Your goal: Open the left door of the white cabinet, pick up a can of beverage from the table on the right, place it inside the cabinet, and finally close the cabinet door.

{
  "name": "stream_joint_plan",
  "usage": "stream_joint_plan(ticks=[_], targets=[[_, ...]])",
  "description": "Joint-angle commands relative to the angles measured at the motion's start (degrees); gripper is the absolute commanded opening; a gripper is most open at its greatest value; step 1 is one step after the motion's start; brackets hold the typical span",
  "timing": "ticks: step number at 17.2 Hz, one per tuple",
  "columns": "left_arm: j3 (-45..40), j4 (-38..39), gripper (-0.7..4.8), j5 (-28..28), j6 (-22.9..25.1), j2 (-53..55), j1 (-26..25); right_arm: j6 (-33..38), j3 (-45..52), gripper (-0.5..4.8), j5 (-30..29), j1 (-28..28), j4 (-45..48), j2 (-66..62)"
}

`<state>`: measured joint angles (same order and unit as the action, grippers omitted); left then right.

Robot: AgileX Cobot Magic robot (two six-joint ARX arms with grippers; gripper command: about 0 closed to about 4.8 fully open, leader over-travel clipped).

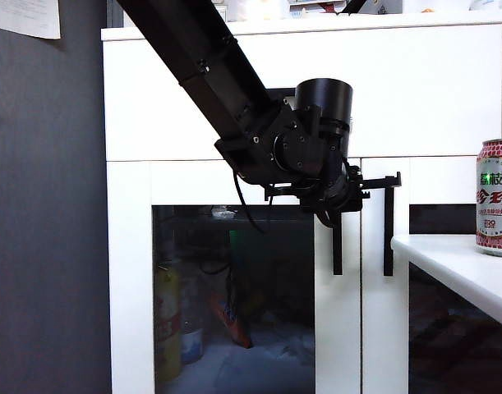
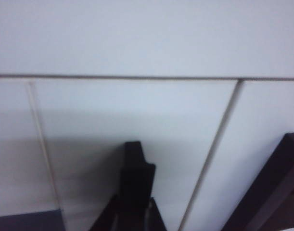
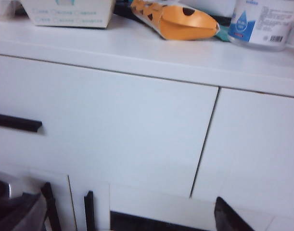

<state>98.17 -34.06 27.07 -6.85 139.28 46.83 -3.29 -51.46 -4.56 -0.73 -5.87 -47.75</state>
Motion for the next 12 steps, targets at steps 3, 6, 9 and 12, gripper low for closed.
stream_joint_plan(ticks=[3, 6, 9, 12], targets=[[0.35, -2.27, -0.05, -1.4, -0.63, -0.22, -0.11, 0.9, -0.22, 4.79, 0.24, 0.02, 1.75, 1.53], [0.33, -1.11, -0.05, -1.4, -0.63, -0.22, 0.04, 0.85, -0.22, 4.79, 2.78, 0.02, 1.68, 2.69], [0.13, -3.56, -0.05, -1.42, -0.66, -0.22, 0.24, 0.85, -0.2, 4.79, 3.39, 0.02, 1.77, 2.64], [-0.07, -8.44, -0.05, -1.36, -0.63, -0.22, 0.24, 0.87, -0.2, 4.79, 3.39, 0.02, 1.77, 2.64]])
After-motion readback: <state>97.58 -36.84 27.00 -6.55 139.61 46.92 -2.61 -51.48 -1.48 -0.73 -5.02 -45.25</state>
